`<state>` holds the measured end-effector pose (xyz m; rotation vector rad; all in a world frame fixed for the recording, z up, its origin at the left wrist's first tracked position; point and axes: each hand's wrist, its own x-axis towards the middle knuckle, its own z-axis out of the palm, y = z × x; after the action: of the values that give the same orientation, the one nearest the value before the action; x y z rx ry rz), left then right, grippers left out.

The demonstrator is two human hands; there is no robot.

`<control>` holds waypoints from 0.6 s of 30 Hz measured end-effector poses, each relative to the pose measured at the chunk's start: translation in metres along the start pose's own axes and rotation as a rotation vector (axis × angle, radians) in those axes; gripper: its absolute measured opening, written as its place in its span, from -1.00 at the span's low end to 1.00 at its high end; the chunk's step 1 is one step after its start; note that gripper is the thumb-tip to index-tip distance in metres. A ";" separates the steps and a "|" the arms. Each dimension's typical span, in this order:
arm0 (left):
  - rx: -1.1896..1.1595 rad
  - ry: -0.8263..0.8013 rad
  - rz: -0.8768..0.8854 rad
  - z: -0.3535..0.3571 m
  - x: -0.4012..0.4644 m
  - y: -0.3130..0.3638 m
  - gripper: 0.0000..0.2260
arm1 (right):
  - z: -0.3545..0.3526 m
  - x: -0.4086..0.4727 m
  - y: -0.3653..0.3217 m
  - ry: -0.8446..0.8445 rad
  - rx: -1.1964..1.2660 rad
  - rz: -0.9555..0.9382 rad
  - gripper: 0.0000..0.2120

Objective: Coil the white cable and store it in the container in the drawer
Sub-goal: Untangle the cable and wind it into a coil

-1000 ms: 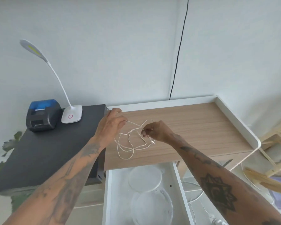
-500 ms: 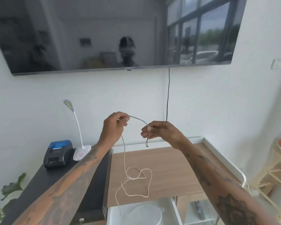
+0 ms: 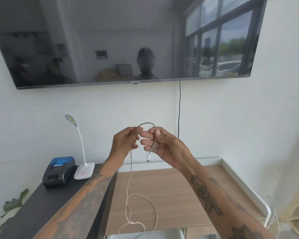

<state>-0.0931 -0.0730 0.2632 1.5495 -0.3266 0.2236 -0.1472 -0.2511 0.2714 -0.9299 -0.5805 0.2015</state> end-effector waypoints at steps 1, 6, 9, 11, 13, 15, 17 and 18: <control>0.030 -0.016 0.001 0.005 -0.003 -0.003 -0.88 | 0.006 0.003 -0.003 -0.016 0.039 -0.014 -0.73; 0.139 -0.165 -0.013 0.026 -0.028 -0.021 -0.83 | 0.024 0.027 -0.027 -0.044 0.096 -0.126 -0.72; 0.350 -0.341 0.031 0.027 -0.046 -0.028 -0.78 | 0.023 0.043 -0.036 0.010 0.025 -0.183 -0.75; 0.495 -0.381 0.100 0.023 -0.054 -0.022 -0.74 | 0.017 0.052 -0.037 0.088 -0.106 -0.177 -0.76; 0.668 -0.386 0.261 0.015 -0.053 -0.005 -0.74 | 0.010 0.057 -0.033 0.166 -0.263 -0.164 -0.78; 0.804 -0.365 0.453 0.004 -0.045 0.016 -0.74 | 0.005 0.058 -0.027 0.194 -0.420 -0.132 -0.81; 0.857 -0.307 0.594 -0.008 -0.031 0.038 -0.81 | 0.004 0.055 -0.020 0.165 -0.522 -0.075 -0.83; 0.860 -0.275 0.639 -0.015 -0.022 0.048 -0.86 | 0.005 0.053 -0.016 0.133 -0.550 -0.046 -0.82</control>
<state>-0.1293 -0.0560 0.3007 2.2878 -1.0448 0.7199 -0.1074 -0.2355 0.3073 -1.4485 -0.5419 -0.0690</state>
